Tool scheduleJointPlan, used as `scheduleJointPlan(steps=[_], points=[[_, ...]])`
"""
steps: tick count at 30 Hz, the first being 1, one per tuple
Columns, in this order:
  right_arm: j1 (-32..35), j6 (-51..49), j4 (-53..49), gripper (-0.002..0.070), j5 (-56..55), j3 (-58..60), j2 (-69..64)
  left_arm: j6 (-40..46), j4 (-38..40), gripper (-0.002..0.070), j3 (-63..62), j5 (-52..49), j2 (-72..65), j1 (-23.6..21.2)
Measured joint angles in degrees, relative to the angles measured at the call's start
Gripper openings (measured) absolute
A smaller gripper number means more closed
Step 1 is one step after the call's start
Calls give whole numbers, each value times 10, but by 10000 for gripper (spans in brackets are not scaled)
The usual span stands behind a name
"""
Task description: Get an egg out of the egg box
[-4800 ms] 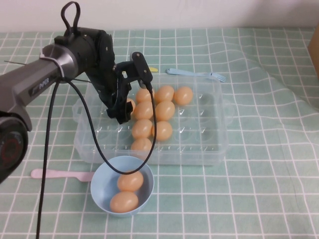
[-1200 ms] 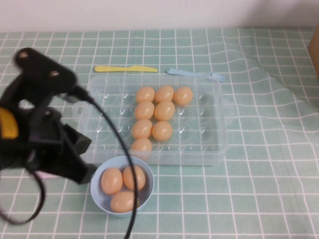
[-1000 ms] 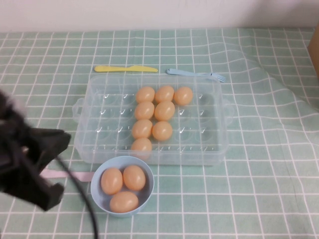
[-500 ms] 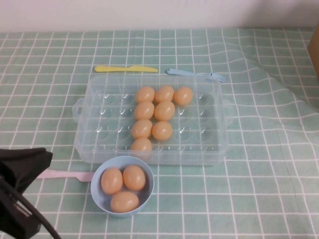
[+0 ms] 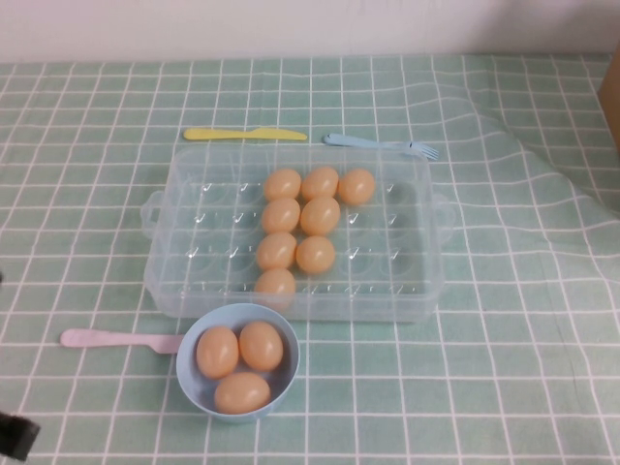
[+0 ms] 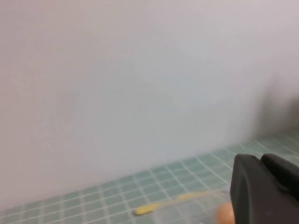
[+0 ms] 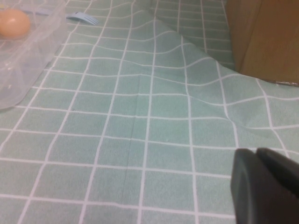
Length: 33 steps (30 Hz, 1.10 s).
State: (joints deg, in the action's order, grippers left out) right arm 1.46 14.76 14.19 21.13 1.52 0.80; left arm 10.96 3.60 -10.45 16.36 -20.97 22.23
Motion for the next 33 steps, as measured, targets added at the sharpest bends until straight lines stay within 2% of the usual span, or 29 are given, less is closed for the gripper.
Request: scheduleJointPlan(steps=[7,12,18,26,33], points=[[0,0,0,-17,0,0,0,-14,13,0,99,5,115,-96],[0,0,0,-17,0,0,0,-31,13,0,119,-50,175,-130],[0,0,0,-17,0,0,0,-33,13,0,119,-173,214,-147],[0,0,0,-17,0,0,0,-33,-8,0,119,-348,216,-147],[0,0,0,-17,0,0,0,-34,-16,0,119,-375,216,-147]])
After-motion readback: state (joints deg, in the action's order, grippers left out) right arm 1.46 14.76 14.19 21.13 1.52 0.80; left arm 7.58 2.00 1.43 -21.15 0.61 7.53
